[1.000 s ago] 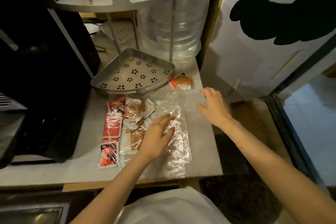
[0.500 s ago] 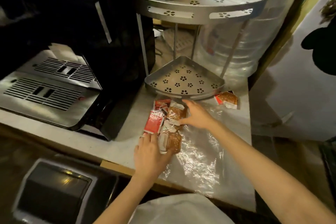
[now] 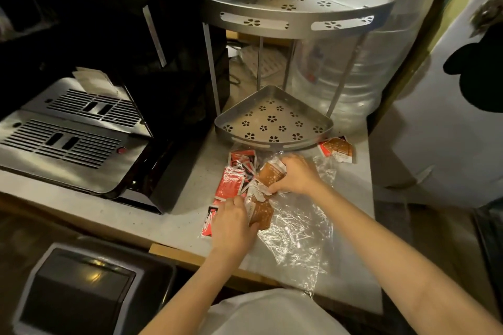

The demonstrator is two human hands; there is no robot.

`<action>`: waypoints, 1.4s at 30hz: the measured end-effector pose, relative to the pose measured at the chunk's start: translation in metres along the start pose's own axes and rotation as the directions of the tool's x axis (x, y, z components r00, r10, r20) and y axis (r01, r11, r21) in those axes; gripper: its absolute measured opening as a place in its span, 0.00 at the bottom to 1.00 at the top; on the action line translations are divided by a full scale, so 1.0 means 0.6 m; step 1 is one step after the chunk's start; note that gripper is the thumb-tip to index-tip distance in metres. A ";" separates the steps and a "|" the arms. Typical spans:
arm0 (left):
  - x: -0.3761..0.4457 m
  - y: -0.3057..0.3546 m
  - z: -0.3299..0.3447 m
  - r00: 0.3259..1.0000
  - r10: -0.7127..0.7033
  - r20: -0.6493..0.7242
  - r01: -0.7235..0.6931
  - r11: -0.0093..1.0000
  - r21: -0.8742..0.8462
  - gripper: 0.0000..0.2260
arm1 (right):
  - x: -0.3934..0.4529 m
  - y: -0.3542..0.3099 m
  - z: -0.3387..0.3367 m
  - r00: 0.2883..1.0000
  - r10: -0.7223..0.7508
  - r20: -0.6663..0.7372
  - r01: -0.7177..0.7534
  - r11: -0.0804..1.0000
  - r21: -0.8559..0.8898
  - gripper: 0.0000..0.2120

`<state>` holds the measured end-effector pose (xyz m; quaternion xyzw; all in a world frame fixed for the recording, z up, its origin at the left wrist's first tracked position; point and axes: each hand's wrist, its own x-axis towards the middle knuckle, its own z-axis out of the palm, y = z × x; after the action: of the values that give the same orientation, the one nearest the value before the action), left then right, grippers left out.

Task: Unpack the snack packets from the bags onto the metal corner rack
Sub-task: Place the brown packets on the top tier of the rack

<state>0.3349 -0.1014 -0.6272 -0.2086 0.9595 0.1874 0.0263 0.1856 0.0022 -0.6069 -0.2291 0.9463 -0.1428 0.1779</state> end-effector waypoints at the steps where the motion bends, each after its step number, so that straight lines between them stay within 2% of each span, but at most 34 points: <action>1: 0.001 0.001 0.001 1.000 0.012 0.002 -0.012 1.000 -0.005 0.23 | -0.001 0.002 -0.002 1.000 0.003 0.002 -0.003 1.000 -0.020 0.43; 4: -0.002 0.006 0.002 0.999 0.051 -0.003 -0.051 0.997 -0.061 0.20 | -0.005 0.010 -0.008 1.000 0.003 0.029 -0.002 1.000 -0.008 0.44; 8: -0.006 0.010 0.006 0.997 0.075 0.010 -0.073 0.986 -0.147 0.16 | -0.014 0.019 -0.018 0.995 -0.038 0.092 0.023 0.988 0.156 0.28; 10: 0.001 0.009 0.005 0.996 0.082 0.037 -0.073 0.975 -0.208 0.16 | -0.017 0.024 -0.024 0.993 -0.055 0.109 0.033 0.981 0.190 0.26; 13: 0.028 0.008 -0.014 0.977 0.025 0.213 0.058 0.926 -0.372 0.21 | -0.015 0.037 -0.031 0.991 -0.038 0.132 0.005 0.971 0.239 0.29; 15: 0.052 0.006 -0.038 0.924 0.027 0.381 0.159 0.880 -0.448 0.24 | -0.013 0.048 -0.041 0.984 -0.008 0.176 -0.047 0.952 0.303 0.32; 17: 0.076 -0.001 -0.066 0.854 0.107 0.510 0.217 0.817 -0.535 0.24 | -0.012 0.058 -0.057 0.974 0.011 0.226 -0.107 0.903 0.416 0.26; 20: 0.105 -0.017 -0.113 0.723 0.265 0.638 0.390 0.606 -0.693 0.23 | -0.014 0.068 -0.080 0.964 0.054 0.259 -0.204 0.776 0.597 0.23; 21: 0.116 -0.024 -0.123 0.701 0.314 0.641 0.425 0.537 -0.728 0.26 | -0.015 0.071 -0.086 0.960 0.076 0.270 -0.239 0.724 0.647 0.22; 23: 0.140 -0.040 -0.126 0.709 0.359 0.607 0.487 0.372 -0.790 0.36 | -0.015 0.077 -0.095 0.946 0.107 0.306 -0.307 0.595 0.743 0.21; 25: 0.154 -0.051 -0.111 0.711 0.431 0.556 0.621 -0.011 -0.784 0.39 | -0.020 0.079 -0.101 0.933 0.132 0.336 -0.358 0.452 0.817 0.19; 26: 0.158 -0.055 -0.099 0.729 0.451 0.515 0.642 -0.190 -0.743 0.40 | -0.022 0.081 -0.105 0.934 0.144 0.326 -0.356 0.393 0.848 0.22; 27: 0.160 -0.056 -0.088 0.736 0.488 0.470 0.649 -0.312 -0.694 0.42 | -0.023 0.083 -0.106 0.934 0.165 0.316 -0.355 0.352 0.866 0.26; 28: 0.156 -0.052 -0.082 0.725 0.542 0.425 0.657 -0.361 -0.662 0.44 | -0.024 0.085 -0.104 0.934 0.187 0.305 -0.352 0.325 0.878 0.29; 30: 0.146 -0.038 -0.075 0.703 0.594 0.390 0.660 -0.343 -0.668 0.43 | -0.029 0.087 -0.099 0.931 0.213 0.298 -0.348 0.264 0.899 0.33; 31: 0.147 -0.029 -0.075 0.708 0.554 0.439 0.651 -0.269 -0.710 0.40 | -0.033 0.088 -0.096 0.929 0.214 0.302 -0.351 0.246 0.903 0.38; 33: 0.148 -0.009 -0.079 0.744 0.377 0.551 0.600 -0.016 -0.800 0.35 | -0.044 0.089 -0.089 0.926 0.194 0.324 -0.368 0.261 0.893 0.45; 34: 0.148 0.000 -0.080 0.758 0.306 0.577 0.572 0.116 -0.812 0.32 | -0.049 0.087 -0.086 0.923 0.188 0.336 -0.378 0.270 0.885 0.42; 35: 0.151 0.007 -0.078 0.773 0.257 0.580 0.543 0.203 -0.815 0.29 | -0.051 0.089 -0.082 0.919 0.197 0.340 -0.385 0.268 0.883 0.37; 37: 0.152 0.019 -0.069 0.795 0.177 0.580 0.533 0.252 -0.808 0.25 | -0.054 0.094 -0.077 0.914 0.215 0.345 -0.392 0.245 0.887 0.30; 40: 0.158 0.038 -0.070 0.816 0.100 0.569 0.532 0.254 -0.808 0.20 | -0.063 0.088 -0.090 0.921 0.173 0.348 -0.382 0.236 0.893 0.35; 42: 0.164 0.051 -0.088 0.848 0.092 0.522 0.476 0.300 -0.826 0.18 | -0.065 0.092 -0.111 0.938 0.161 0.307 -0.338 0.230 0.913 0.35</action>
<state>0.2339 -0.1336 -0.5804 -0.2493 0.5961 0.7465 0.1589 0.1699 0.0808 -0.5560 0.0686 0.6766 -0.6336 0.3688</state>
